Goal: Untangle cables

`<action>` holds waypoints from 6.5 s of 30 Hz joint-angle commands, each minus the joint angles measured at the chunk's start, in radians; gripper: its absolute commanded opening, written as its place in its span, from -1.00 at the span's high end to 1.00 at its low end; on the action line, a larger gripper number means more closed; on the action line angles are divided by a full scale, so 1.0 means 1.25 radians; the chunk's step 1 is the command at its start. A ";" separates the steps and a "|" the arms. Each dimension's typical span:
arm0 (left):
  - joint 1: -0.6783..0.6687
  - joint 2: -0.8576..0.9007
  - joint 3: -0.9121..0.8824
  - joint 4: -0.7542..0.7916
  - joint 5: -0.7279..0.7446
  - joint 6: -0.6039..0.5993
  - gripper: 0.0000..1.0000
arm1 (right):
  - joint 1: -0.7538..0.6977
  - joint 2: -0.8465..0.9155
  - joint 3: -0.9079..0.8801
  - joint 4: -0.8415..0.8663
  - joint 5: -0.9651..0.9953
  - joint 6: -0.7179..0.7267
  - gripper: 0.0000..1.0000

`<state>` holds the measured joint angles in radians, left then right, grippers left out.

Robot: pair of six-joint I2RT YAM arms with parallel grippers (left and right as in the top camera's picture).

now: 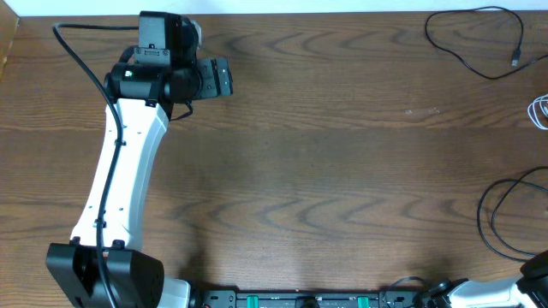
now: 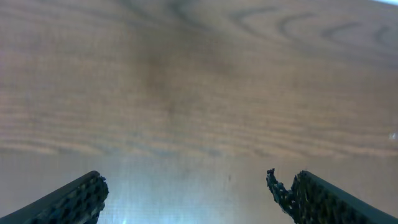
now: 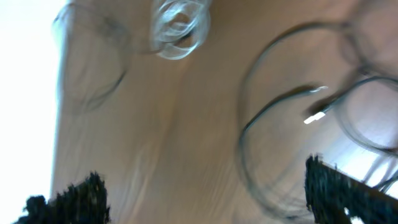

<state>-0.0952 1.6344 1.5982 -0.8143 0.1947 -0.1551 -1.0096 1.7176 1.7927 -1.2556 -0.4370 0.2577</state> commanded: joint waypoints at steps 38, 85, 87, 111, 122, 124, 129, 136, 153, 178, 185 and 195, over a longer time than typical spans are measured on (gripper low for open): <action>0.002 0.009 -0.004 0.004 -0.010 0.016 -0.95 | 0.651 -0.350 0.134 -0.210 0.131 -0.366 -0.99; 0.002 0.009 -0.004 0.004 -0.010 0.016 -0.95 | 0.721 -1.369 -1.430 0.954 0.231 -0.237 -0.99; 0.002 0.009 -0.004 0.004 -0.010 0.016 -0.95 | 0.721 -1.369 -1.430 0.954 0.231 -0.237 -0.99; 0.002 -0.003 -0.004 -0.008 -0.103 0.016 -0.95 | 0.721 -1.369 -1.430 0.954 0.231 -0.237 -0.99; 0.018 -0.354 -0.298 0.235 -0.147 0.020 -0.95 | 0.721 -1.369 -1.430 0.954 0.231 -0.237 -0.98; 0.034 -0.441 -0.399 0.295 -0.146 0.019 -0.95 | 0.721 -1.369 -1.430 0.954 0.231 -0.237 -0.98; 0.074 -0.663 -0.637 0.406 -0.141 0.019 -0.95 | 0.721 -1.369 -1.430 0.954 0.231 -0.237 -0.98; 0.092 -0.949 -0.890 0.479 -0.142 0.020 -0.95 | 0.721 -1.369 -1.430 0.954 0.231 -0.237 -0.98; 0.092 -1.274 -1.275 0.642 -0.142 0.068 -0.95 | 0.721 -1.369 -1.430 0.954 0.231 -0.237 -0.99; 0.092 -1.303 -1.275 0.595 -0.150 0.067 -0.95 | 0.721 -1.369 -1.430 0.954 0.231 -0.237 -0.98; 0.092 -1.303 -1.275 0.595 -0.150 0.067 -0.95 | 0.721 -1.369 -1.430 0.954 0.231 -0.237 -0.98; 0.092 -1.303 -1.275 0.595 -0.150 0.067 -0.95 | 0.721 -1.369 -1.430 0.954 0.231 -0.237 -0.98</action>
<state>0.0132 0.0132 0.0135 -0.0216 0.0269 -0.0807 -0.1192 0.0120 0.0067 -0.0593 -0.1482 -0.0540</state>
